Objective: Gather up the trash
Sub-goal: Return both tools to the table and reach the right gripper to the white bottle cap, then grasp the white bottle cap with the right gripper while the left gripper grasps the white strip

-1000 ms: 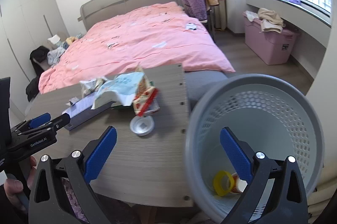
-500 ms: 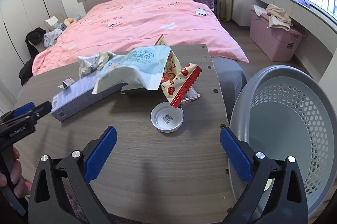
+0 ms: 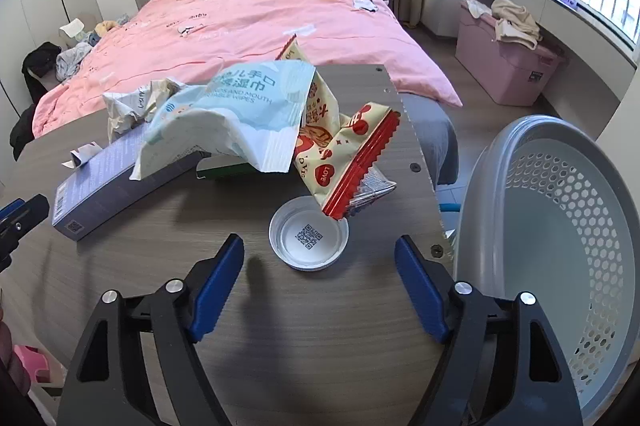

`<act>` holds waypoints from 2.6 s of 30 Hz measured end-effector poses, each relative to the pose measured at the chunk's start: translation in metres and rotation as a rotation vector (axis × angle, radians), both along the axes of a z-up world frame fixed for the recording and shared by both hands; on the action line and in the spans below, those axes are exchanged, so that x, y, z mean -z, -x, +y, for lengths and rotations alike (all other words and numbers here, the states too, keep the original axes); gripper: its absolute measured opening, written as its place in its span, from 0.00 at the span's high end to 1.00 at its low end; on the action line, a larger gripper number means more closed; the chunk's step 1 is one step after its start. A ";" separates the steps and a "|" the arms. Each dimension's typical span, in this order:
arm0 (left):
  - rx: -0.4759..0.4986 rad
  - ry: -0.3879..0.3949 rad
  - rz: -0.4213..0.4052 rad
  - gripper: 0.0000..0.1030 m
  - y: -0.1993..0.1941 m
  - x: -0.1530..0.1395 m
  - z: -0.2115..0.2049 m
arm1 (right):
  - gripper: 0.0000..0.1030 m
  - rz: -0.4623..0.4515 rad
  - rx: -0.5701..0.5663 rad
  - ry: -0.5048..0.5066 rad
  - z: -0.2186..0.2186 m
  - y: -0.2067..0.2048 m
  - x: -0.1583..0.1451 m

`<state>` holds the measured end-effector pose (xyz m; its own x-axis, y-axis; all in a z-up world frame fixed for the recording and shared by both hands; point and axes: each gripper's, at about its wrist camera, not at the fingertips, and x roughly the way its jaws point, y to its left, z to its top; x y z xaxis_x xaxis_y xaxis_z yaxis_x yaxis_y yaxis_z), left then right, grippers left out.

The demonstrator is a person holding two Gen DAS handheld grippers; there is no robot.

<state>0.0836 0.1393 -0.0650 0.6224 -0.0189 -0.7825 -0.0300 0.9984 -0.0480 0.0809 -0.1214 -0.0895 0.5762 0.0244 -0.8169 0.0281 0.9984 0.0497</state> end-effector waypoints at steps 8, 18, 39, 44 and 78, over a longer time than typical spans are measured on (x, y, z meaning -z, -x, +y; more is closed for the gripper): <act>0.014 0.011 0.003 0.23 0.000 0.000 -0.002 | 0.53 -0.011 -0.013 0.049 0.007 -0.005 0.002; 0.014 0.014 0.016 0.23 -0.001 0.004 0.002 | 0.62 -0.011 -0.064 0.038 0.015 0.002 -0.002; 0.040 0.063 -0.027 0.23 -0.024 -0.011 -0.020 | 0.62 -0.028 -0.108 -0.018 0.023 0.025 -0.017; 0.035 0.031 -0.050 0.23 -0.034 -0.004 -0.032 | 0.62 -0.030 -0.105 -0.027 0.019 0.025 -0.017; 0.027 0.086 -0.103 0.85 -0.030 0.005 -0.028 | 0.62 -0.021 -0.102 -0.052 0.012 0.027 -0.013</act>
